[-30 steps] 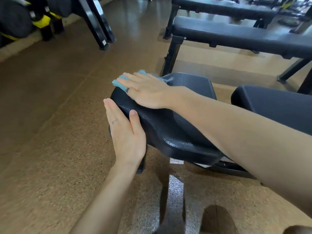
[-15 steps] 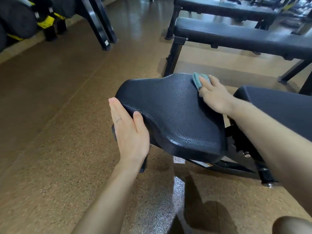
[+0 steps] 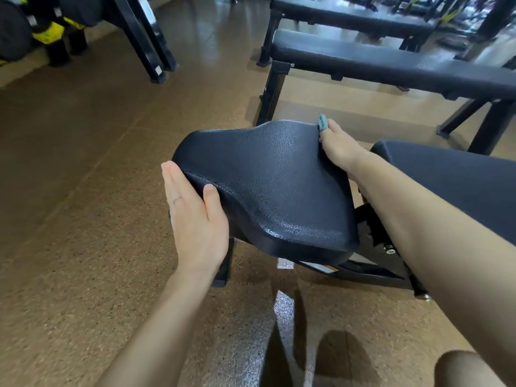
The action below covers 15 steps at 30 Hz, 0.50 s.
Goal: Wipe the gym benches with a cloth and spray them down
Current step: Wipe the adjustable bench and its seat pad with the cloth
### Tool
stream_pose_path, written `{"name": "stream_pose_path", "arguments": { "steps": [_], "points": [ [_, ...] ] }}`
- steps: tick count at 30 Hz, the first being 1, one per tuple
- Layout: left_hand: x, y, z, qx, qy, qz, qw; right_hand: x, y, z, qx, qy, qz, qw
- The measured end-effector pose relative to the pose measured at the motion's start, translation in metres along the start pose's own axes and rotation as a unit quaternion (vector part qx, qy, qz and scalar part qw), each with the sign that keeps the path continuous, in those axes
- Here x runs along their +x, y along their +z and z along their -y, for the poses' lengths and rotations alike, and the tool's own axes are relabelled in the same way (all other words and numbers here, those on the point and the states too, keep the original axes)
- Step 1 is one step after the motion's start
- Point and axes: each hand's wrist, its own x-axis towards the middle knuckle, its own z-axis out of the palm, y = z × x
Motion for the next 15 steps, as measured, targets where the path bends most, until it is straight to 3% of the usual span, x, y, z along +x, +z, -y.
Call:
{"name": "stream_pose_path", "arguments": {
  "steps": [3,9,12,15],
  "points": [
    [-0.001,-0.001,-0.001,-0.005,-0.002,0.002,1.0,-0.042,0.002,-0.009,0.013,-0.016,0.006,1.0],
    [-0.001,0.009,0.0,-0.015,-0.007,-0.021,1.0,-0.19,0.02,-0.022,-0.082,-0.097,0.0,0.992],
    [0.0,0.008,-0.001,-0.011,-0.003,-0.017,1.0,-0.176,0.029,0.006,-0.276,-0.208,-0.02,0.938],
    [0.001,0.004,0.002,0.006,0.012,-0.012,1.0,-0.157,0.052,0.038,-0.342,-0.306,0.033,0.888]
  ]
}}
